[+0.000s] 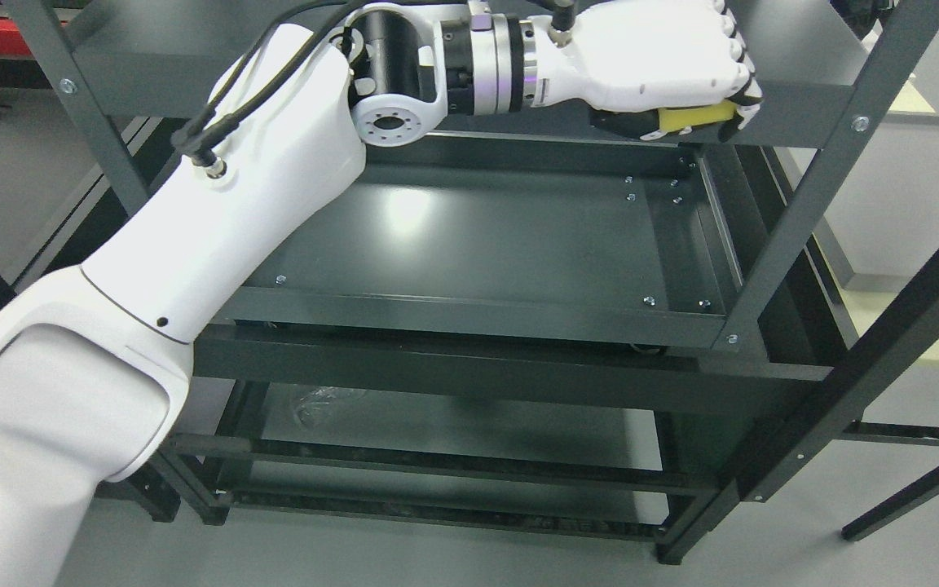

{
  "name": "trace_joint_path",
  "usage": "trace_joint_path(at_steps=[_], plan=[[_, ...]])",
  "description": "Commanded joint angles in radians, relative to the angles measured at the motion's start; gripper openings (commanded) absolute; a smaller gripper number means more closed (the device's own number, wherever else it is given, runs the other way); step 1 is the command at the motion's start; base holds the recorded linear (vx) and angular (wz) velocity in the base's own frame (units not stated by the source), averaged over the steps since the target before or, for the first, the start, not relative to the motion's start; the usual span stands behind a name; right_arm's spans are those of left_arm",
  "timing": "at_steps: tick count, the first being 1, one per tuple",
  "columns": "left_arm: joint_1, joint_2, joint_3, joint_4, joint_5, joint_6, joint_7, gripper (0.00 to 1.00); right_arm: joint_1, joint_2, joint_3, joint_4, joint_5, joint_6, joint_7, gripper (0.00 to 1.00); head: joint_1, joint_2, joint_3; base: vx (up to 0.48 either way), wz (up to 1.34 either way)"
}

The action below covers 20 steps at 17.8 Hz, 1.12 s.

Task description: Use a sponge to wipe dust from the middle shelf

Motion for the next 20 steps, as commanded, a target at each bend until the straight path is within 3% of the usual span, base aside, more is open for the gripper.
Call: trace_joint_path(at_steps=[1,8,15,20], plan=[[0.048,0.222,0.031,-0.160,0.001,0.002,-0.001,0.00,0.000,-0.017,0.000,-0.017,0.000,0.072,0.000,1.00,0.0000,0.000,0.000,0.000,0.00],[0.138,0.506,0.080,-0.393,0.105,0.002,-0.004,0.00,0.000,-0.017,0.000,-0.017,0.000,0.072,0.000,1.00,0.0000,0.000,0.000,0.000,0.00],[0.174,0.730,0.137,-0.525,0.212,0.002,-0.005,0.00,0.000,-0.017,0.000,-0.017,0.000,0.072,0.000,1.00,0.0000,0.000,0.000,0.000,0.00],[0.179,0.883,0.175,-0.536,0.293,0.002,-0.047,0.00,0.000,-0.017,0.000,-0.017,0.000,0.072,0.000,1.00,0.0000,0.000,0.000,-0.001,0.01]])
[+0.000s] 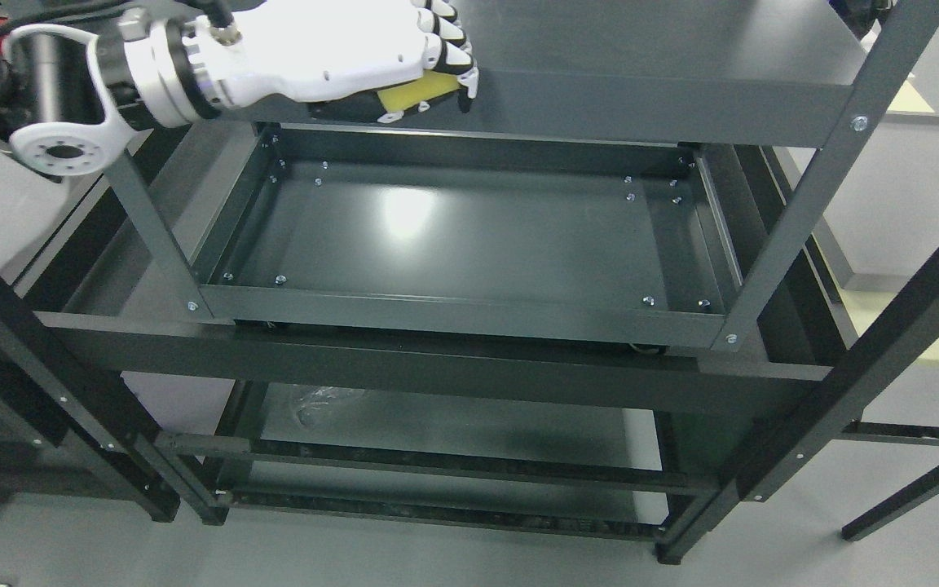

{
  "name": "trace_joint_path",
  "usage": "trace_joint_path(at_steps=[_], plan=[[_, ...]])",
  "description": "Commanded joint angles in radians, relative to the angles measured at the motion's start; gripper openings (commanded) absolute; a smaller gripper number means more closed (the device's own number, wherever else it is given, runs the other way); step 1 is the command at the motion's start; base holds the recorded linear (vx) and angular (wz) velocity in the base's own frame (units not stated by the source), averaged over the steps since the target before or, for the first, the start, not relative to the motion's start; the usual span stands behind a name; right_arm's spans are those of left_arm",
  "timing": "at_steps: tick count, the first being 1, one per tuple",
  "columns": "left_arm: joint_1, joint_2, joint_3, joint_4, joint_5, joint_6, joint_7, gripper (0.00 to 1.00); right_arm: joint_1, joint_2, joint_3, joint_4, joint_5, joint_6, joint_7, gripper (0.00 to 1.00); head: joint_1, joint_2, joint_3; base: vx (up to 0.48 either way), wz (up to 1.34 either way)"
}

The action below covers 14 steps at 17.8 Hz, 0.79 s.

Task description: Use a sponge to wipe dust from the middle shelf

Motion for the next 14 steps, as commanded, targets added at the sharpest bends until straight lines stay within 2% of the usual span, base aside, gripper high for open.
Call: trace_joint_path(at_steps=[1,4,8,11,14], plan=[[0.023,0.364,0.082,-0.145,0.100,-0.003,-0.044,0.00,0.000,-0.017,0.000,-0.017,0.000,0.072,0.000,1.00,0.0000,0.000,0.000,0.000,0.00],[0.061,0.468,0.112,-0.147,0.145,-0.003,-0.073,0.00,0.000,-0.017,0.000,-0.017,0.000,0.072,0.000,1.00,0.0000,0.000,0.000,0.000,0.00],[0.153,0.556,0.189,-0.147,0.219,-0.003,-0.101,0.00,0.000,-0.017,0.000,-0.017,0.000,0.072,0.000,1.00,0.0000,0.000,0.000,0.000,0.00],[0.181,0.570,0.238,-0.144,0.268,-0.003,-0.107,0.00,0.000,-0.017,0.000,-0.017,0.000,0.072,0.000,1.00,0.0000,0.000,0.000,0.000,0.00],[0.184,0.539,0.308,-0.137,0.428,-0.003,-0.101,0.00,0.000,-0.017,0.000,-0.017,0.000,0.072,0.000,1.00,0.0000,0.000,0.000,0.000,0.00]])
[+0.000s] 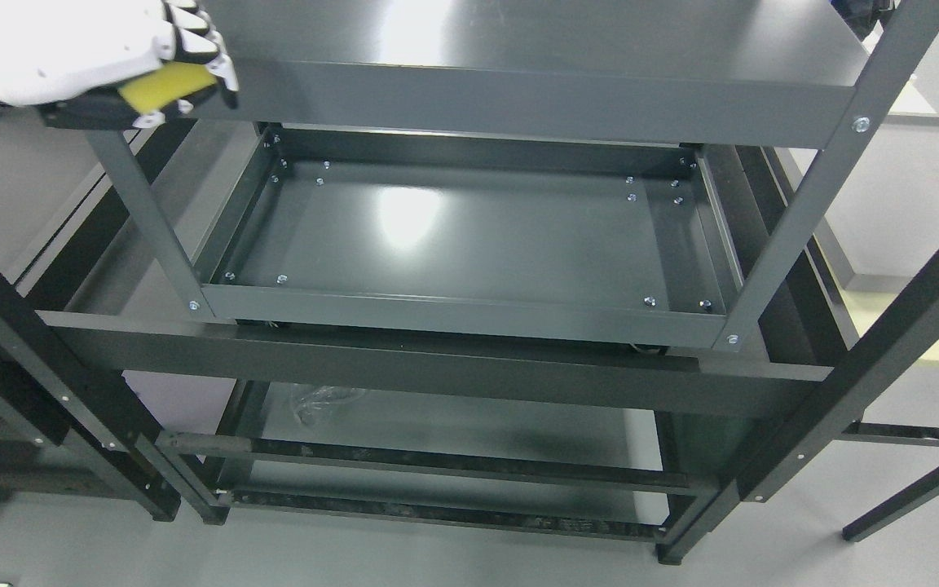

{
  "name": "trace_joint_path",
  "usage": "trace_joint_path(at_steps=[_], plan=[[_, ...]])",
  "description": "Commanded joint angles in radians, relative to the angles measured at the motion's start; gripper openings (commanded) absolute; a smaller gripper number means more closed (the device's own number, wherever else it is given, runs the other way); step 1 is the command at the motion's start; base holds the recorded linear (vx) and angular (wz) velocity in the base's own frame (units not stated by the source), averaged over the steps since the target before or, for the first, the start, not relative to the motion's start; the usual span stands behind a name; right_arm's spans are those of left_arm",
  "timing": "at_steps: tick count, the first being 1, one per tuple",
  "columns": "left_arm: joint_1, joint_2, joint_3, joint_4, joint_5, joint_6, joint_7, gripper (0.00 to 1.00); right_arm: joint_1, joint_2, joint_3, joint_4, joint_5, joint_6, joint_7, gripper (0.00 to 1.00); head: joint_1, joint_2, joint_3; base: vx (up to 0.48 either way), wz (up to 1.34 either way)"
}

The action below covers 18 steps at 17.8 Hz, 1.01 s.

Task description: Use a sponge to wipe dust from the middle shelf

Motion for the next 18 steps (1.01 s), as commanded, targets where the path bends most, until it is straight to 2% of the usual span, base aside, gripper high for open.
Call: trace_joint_path(at_steps=[1,4,6,7,10,13,15,16,18], plan=[[0.037,0.122,0.187,-0.031,0.257,0.000,0.005,0.00,0.000,-0.017,0.000,-0.017,0.000,0.072,-0.005,1.00,0.0000,0.000,0.000,0.000,0.00],[0.027,-0.066,0.253,-0.033,0.421,0.000,0.008,0.00,0.000,-0.017,0.000,-0.017,0.000,0.072,-0.005,1.00,0.0000,0.000,0.000,0.000,0.00],[0.022,-0.224,0.269,-0.039,0.437,0.000,0.008,0.00,0.000,-0.017,0.000,-0.017,0.000,0.072,-0.005,1.00,0.0000,0.000,0.000,0.000,0.00],[0.031,-0.343,0.260,-0.042,0.436,0.000,0.006,0.00,0.000,-0.017,0.000,-0.017,0.000,0.072,-0.005,1.00,0.0000,0.000,0.000,0.000,0.00],[0.082,-0.636,0.183,-0.047,0.425,0.000,0.008,0.00,0.000,-0.017,0.000,-0.017,0.000,0.072,-0.005,1.00,0.0000,0.000,0.000,-0.002,0.01],[0.157,-0.842,0.104,-0.022,0.315,0.023,0.014,0.00,0.000,-0.017,0.000,-0.017,0.000,0.072,-0.005,1.00,0.0000,-0.001,0.000,0.000,0.00],[0.271,-0.996,0.082,0.039,0.229,0.024,0.017,0.00,0.000,-0.017,0.000,-0.017,0.000,0.074,-0.005,1.00,0.0000,-0.001,0.000,0.000,0.00],[0.340,-1.043,0.082,0.085,0.198,0.029,0.017,0.00,0.000,-0.017,0.000,-0.017,0.000,0.072,-0.005,1.00,0.0000,0.000,0.000,0.000,0.00],[0.485,-1.043,0.089,0.183,0.160,0.061,0.034,0.00,0.000,-0.017,0.000,-0.017,0.000,0.072,-0.006,1.00,0.0000,0.000,0.000,0.000,0.00]])
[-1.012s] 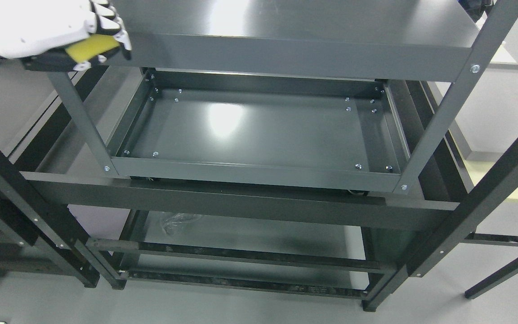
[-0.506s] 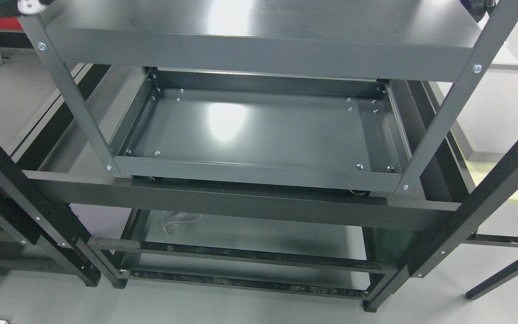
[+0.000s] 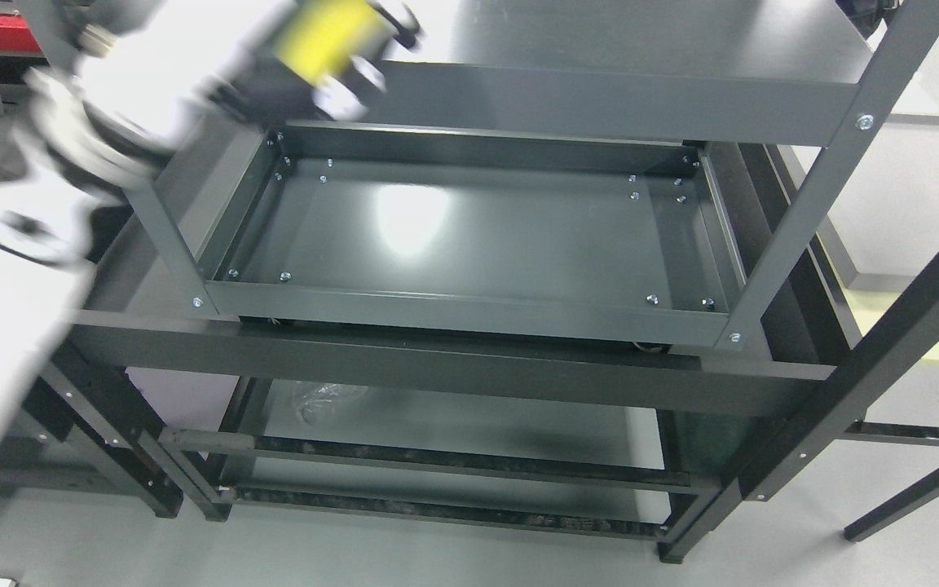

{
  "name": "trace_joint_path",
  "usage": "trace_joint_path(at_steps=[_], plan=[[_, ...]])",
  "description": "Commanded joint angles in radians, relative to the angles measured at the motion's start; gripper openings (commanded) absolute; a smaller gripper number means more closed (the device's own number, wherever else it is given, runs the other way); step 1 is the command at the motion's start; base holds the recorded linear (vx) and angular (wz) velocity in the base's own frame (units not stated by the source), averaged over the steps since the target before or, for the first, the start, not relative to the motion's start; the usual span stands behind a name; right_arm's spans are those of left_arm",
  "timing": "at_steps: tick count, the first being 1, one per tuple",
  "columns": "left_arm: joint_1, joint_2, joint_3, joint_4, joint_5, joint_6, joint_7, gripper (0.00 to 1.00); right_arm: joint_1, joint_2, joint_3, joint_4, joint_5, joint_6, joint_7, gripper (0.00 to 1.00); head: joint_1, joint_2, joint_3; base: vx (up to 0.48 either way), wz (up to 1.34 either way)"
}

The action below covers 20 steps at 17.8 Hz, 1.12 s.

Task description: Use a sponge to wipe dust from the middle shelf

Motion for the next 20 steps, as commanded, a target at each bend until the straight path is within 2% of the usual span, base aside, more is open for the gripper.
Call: trace_joint_path(at_steps=[1,3,4,6,9,10,12,14,18,20], plan=[[0.286,-0.458,-0.036,0.201,-0.106,0.036,0.075,0.00,0.000,-0.017,0.000,-0.017,0.000,0.072,0.000,1.00,0.0000,0.000,0.000,0.000,0.00],[0.329,-0.458,-0.015,0.274,-0.095,0.045,0.210,0.00,0.000,-0.017,0.000,-0.017,0.000,0.072,0.000,1.00,0.0000,0.000,0.000,0.002,-0.01],[0.352,-0.458,0.037,0.297,-0.088,0.047,0.243,0.00,0.000,-0.017,0.000,-0.017,0.000,0.072,0.000,1.00,0.0000,0.000,0.000,0.000,0.00],[0.417,-0.458,0.145,0.301,-0.087,0.073,0.246,0.00,0.000,-0.017,0.000,-0.017,0.000,0.072,0.000,1.00,0.0000,0.000,0.000,0.000,0.00],[0.520,-0.458,0.307,0.285,-0.087,0.169,0.243,0.00,0.000,-0.017,0.000,-0.017,0.000,0.072,0.000,1.00,0.0000,0.000,0.000,0.000,0.00],[0.549,-0.458,0.347,0.246,-0.084,0.221,0.243,0.00,0.000,-0.017,0.000,-0.017,0.000,0.072,0.000,1.00,0.0000,0.000,0.000,0.000,0.00],[0.602,-0.458,0.409,0.087,-0.062,0.409,0.243,0.00,0.000,-0.017,0.000,-0.017,0.000,0.072,0.000,1.00,0.0000,0.000,0.000,0.000,0.00],[0.687,-0.458,0.406,-0.100,0.010,0.565,0.245,0.00,0.000,-0.017,0.000,-0.017,0.000,0.072,0.000,1.00,0.0000,0.000,0.000,0.000,0.00],[0.759,-0.458,0.397,-0.283,0.017,0.657,0.254,0.00,0.000,-0.017,0.000,-0.017,0.000,0.072,0.000,1.00,0.0000,0.000,0.000,0.000,0.00],[0.738,-0.458,0.423,-0.304,0.020,0.693,0.252,0.00,0.000,-0.017,0.002,-0.017,0.000,0.072,0.000,1.00,0.0000,0.000,0.000,0.000,0.00]])
